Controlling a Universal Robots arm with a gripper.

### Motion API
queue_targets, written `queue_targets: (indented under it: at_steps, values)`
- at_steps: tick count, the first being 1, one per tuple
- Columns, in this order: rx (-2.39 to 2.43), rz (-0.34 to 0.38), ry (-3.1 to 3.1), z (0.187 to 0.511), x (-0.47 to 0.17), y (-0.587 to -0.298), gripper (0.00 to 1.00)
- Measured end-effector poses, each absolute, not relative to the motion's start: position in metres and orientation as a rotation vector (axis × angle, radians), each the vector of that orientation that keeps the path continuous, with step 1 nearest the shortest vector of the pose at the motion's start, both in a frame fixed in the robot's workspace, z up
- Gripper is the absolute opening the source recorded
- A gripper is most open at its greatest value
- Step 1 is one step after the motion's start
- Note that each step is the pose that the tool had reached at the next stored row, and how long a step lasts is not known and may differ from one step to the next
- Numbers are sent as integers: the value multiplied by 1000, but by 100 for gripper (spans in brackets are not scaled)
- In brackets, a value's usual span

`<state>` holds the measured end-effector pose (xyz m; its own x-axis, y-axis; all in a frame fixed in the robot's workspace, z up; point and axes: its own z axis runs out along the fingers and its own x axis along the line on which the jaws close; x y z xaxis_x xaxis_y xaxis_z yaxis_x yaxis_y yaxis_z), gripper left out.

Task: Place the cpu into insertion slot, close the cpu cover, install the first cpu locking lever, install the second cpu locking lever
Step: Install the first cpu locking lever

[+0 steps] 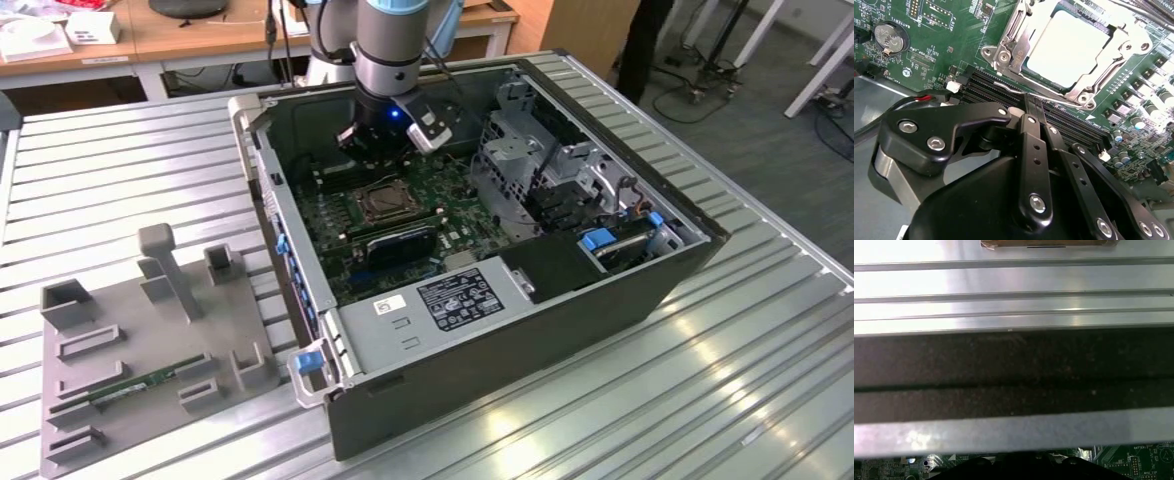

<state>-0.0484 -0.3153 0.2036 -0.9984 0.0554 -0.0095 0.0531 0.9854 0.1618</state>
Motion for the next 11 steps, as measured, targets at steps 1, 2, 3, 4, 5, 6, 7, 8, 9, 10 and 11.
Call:
queue_targets:
  at_steps: [1,2,3,4,5,6,7,8,9,10,11]
  values:
    - [85,253,3116,204,-48,-315,11]
    - [85,253,3116,204,-48,-315,11]
    - [85,254,3116,203,-48,-315,11]
    - [85,254,3116,203,-48,-315,11]
    - [85,254,3116,202,-48,-315,11]
    - [85,253,3116,202,-48,-315,11]
    - [85,254,3116,202,-48,-315,11]
    - [85,254,3116,201,-48,-315,11]
    - [85,253,3116,201,-48,-315,11]
    - [85,253,3116,201,-48,-315,11]
    - [85,253,3116,200,-48,-315,11]
